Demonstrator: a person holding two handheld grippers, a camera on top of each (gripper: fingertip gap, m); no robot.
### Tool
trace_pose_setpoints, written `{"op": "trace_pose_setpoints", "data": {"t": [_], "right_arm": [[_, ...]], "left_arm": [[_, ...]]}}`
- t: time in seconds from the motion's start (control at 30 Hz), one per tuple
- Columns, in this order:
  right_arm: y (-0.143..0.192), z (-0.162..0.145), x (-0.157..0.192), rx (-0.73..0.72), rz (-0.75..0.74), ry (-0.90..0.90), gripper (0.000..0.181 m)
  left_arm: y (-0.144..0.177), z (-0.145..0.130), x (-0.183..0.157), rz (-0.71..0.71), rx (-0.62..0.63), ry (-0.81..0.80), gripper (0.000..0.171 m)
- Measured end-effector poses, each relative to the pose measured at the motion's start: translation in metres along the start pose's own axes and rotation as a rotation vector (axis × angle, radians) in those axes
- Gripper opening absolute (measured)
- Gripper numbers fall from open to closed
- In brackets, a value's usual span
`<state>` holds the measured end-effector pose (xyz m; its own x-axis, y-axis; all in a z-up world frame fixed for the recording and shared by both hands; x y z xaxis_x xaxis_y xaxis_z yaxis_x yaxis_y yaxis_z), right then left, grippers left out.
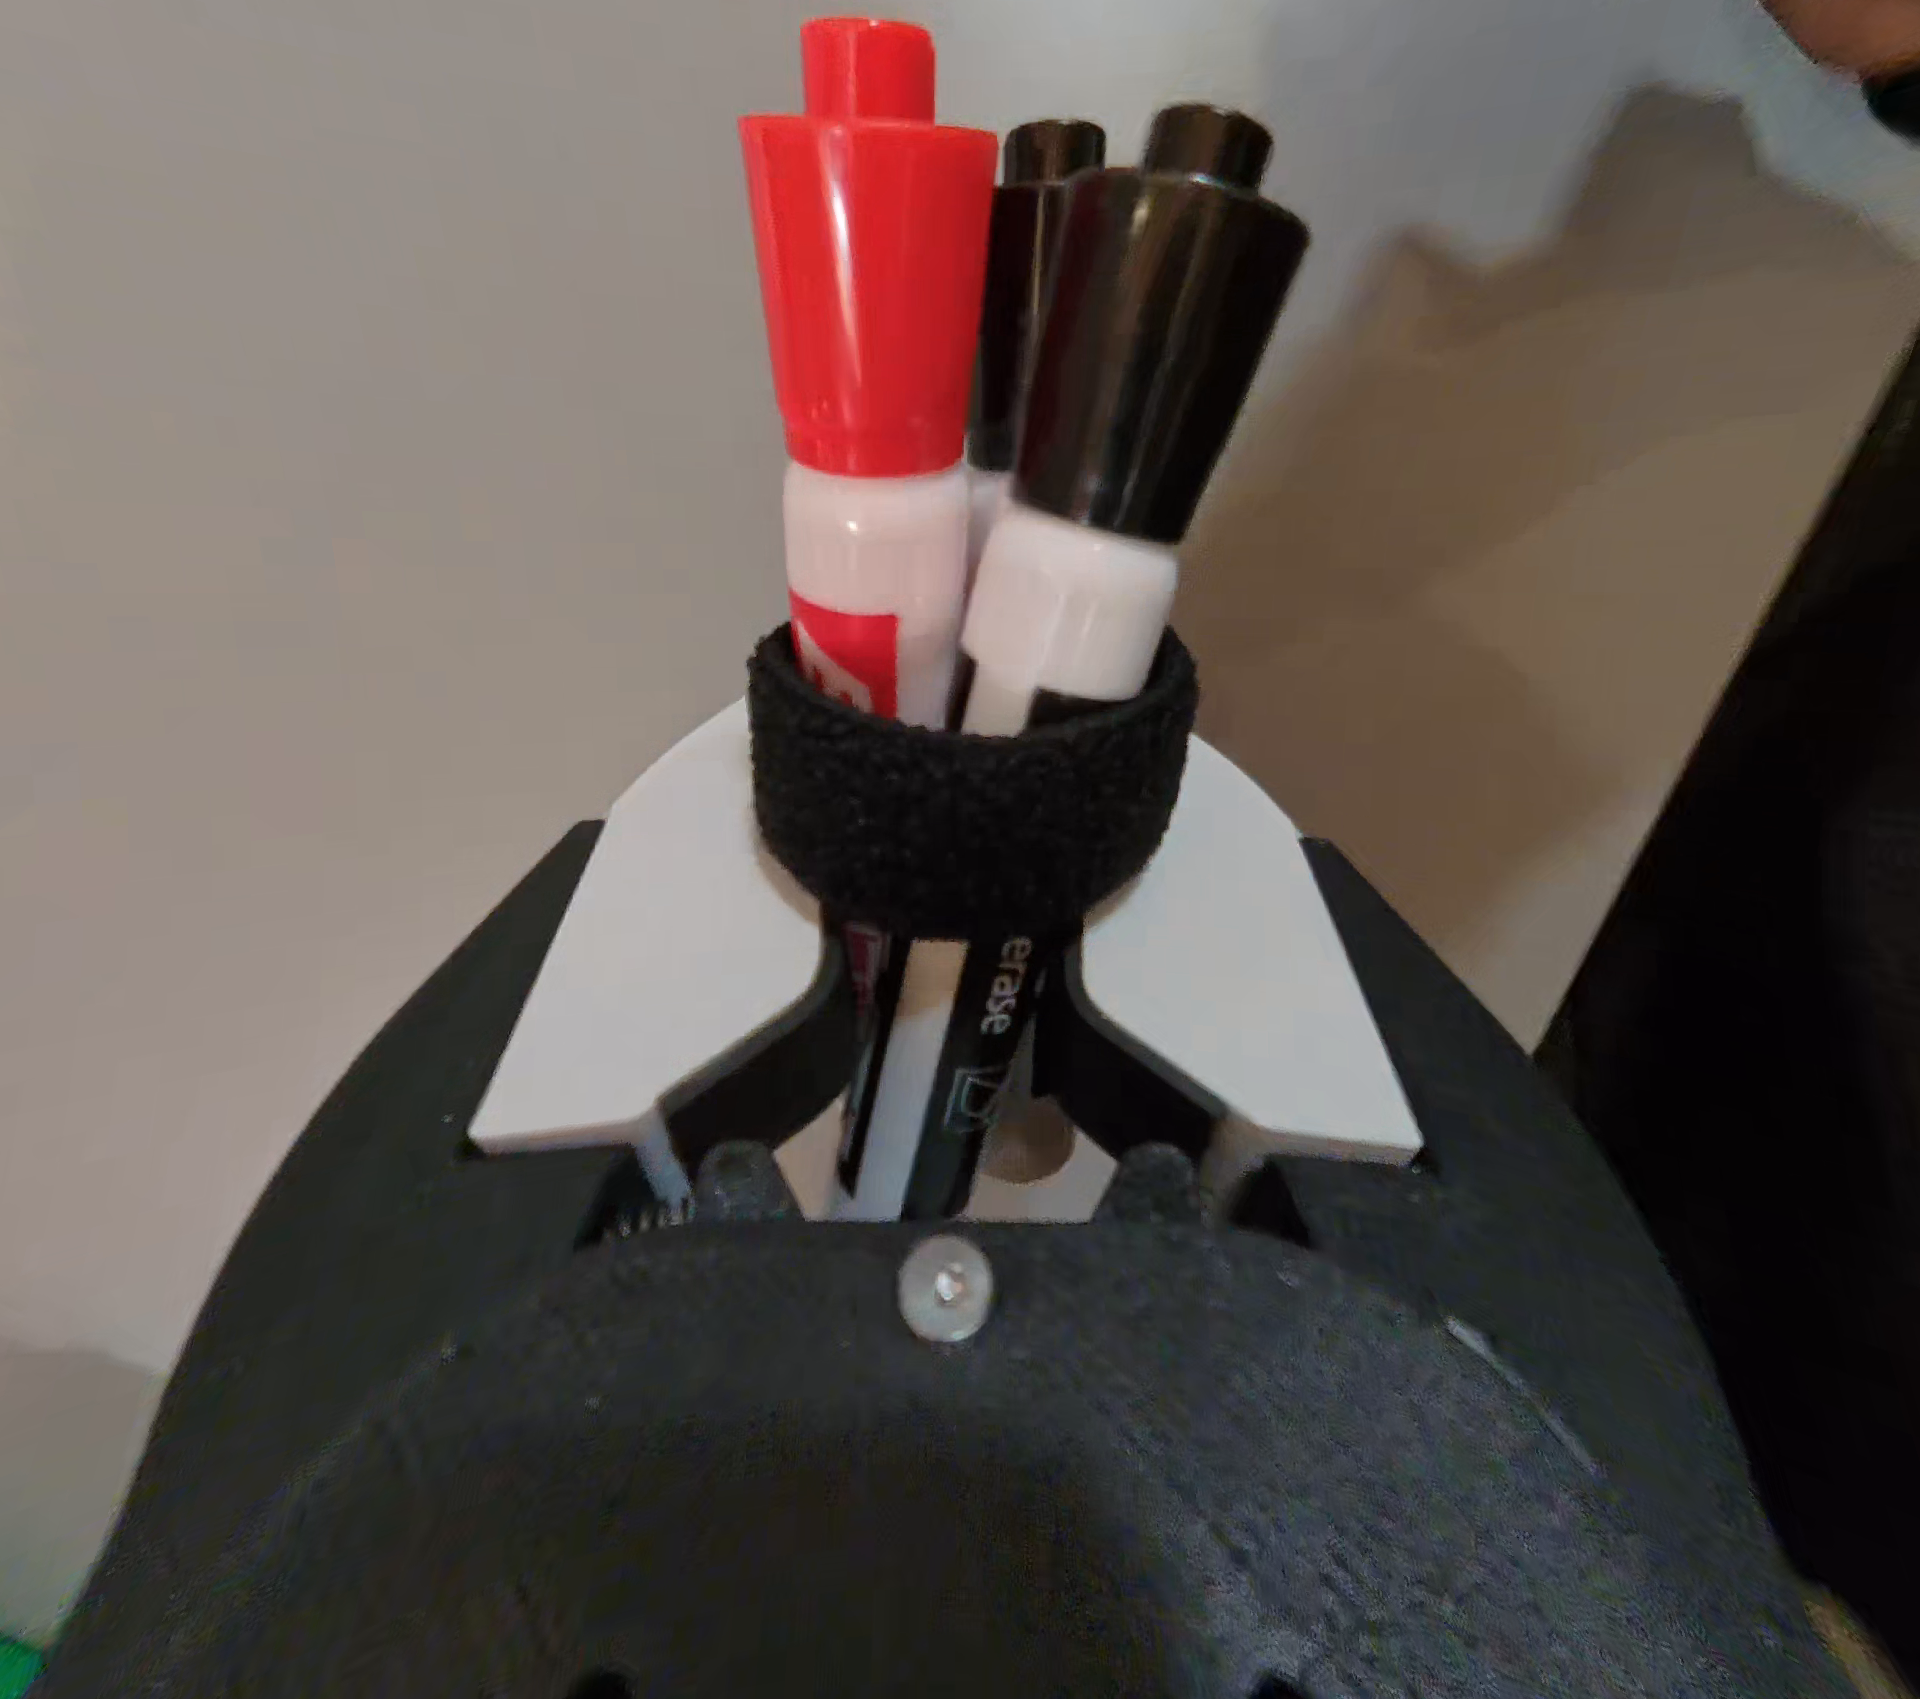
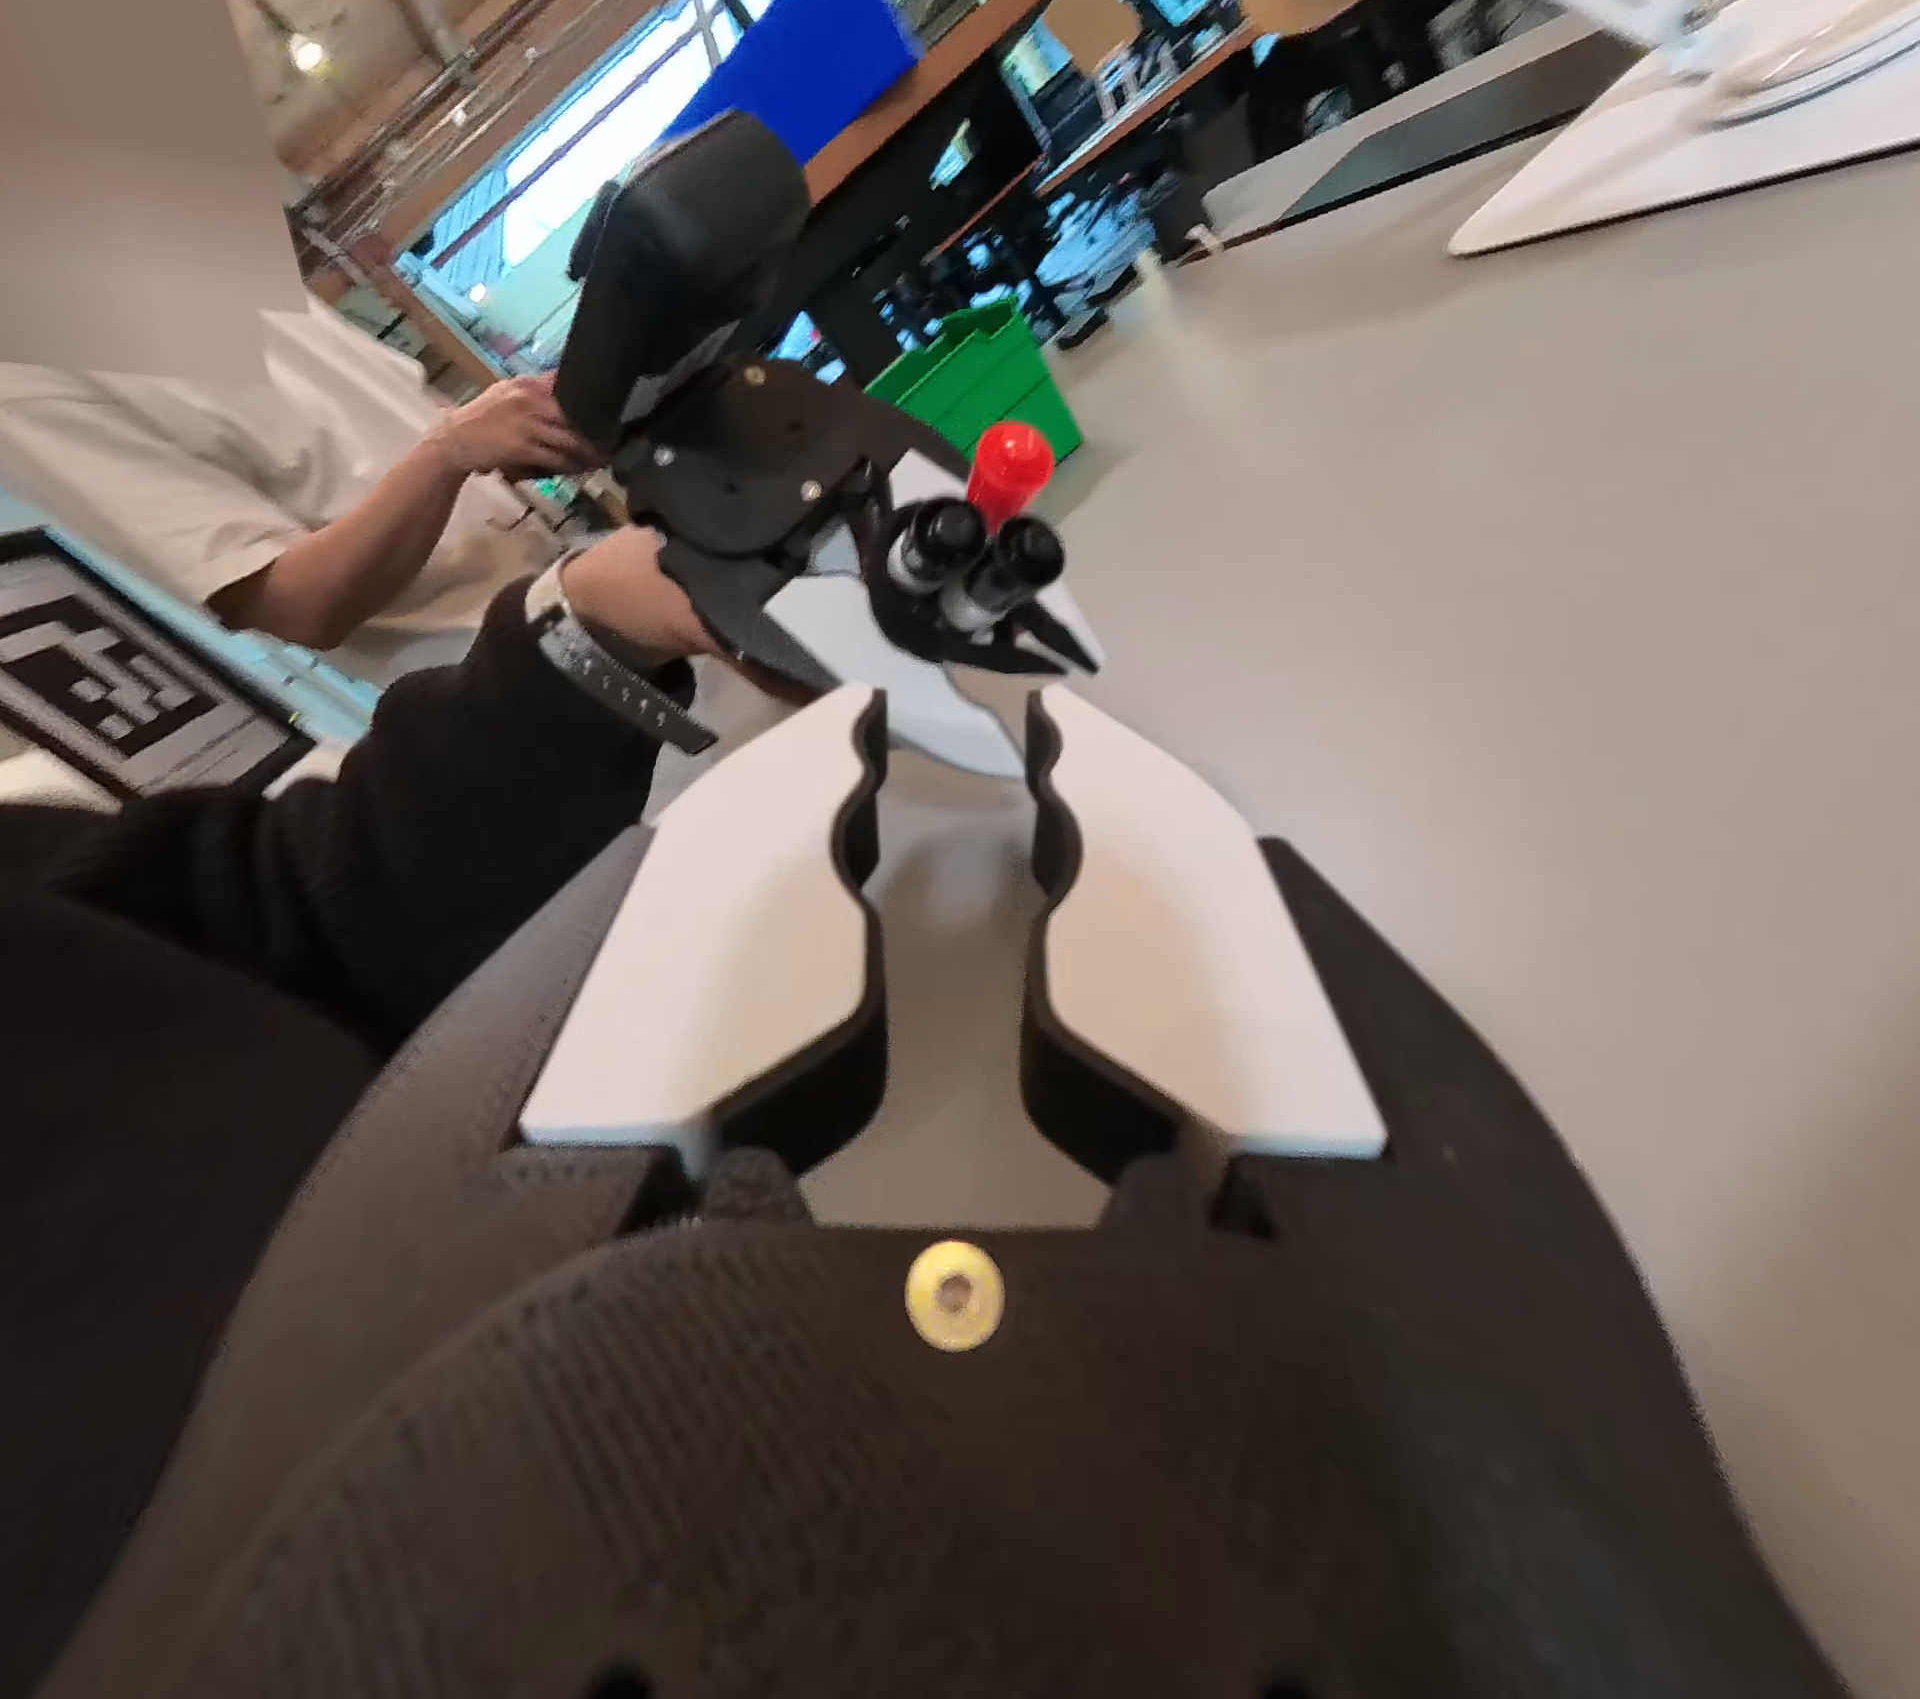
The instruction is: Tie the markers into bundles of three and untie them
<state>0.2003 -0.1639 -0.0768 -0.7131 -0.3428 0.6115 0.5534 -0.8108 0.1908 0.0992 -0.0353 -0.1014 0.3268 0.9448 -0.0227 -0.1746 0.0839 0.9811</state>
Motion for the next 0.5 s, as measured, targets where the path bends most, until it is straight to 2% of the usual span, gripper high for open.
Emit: {"op": "trace_pose_setpoints", "data": {"t": [0.13,0.17,0.27,0.4,0.5], "right_arm": [[0.002,0.01,0.008,-0.192,-0.022,-0.075,0.025],[0.003,0.011,0.011,-0.243,-0.016,-0.095,0.025],[-0.001,0.006,0.017,-0.333,0.005,-0.146,0.021],[-0.008,-0.006,0.023,-0.283,0.082,-0.193,0.022],[-0.005,-0.009,0.03,-0.21,0.088,-0.143,0.021]], "left_arm": [[-0.006,-0.007,-0.025,-0.078,0.058,-0.269,0.044],[-0.006,-0.011,-0.03,-0.111,0.076,-0.301,0.044],[-0.006,-0.017,-0.029,-0.146,0.122,-0.264,0.044],[-0.008,-0.025,-0.031,-0.181,0.171,-0.275,0.045],[-0.01,-0.032,-0.033,-0.215,0.225,-0.296,0.045]]}}
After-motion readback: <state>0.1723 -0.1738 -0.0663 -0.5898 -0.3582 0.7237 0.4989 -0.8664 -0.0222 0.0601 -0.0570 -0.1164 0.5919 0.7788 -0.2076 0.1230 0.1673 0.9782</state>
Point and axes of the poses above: each gripper's, where its closed fingertips meet, y back along the fingers, z out of its top, x = y × z across the jaws, the point moved 6 cm from there along y, back along the fingers, and after that the axes turned 14 degrees about x, right-handed, at the moved point
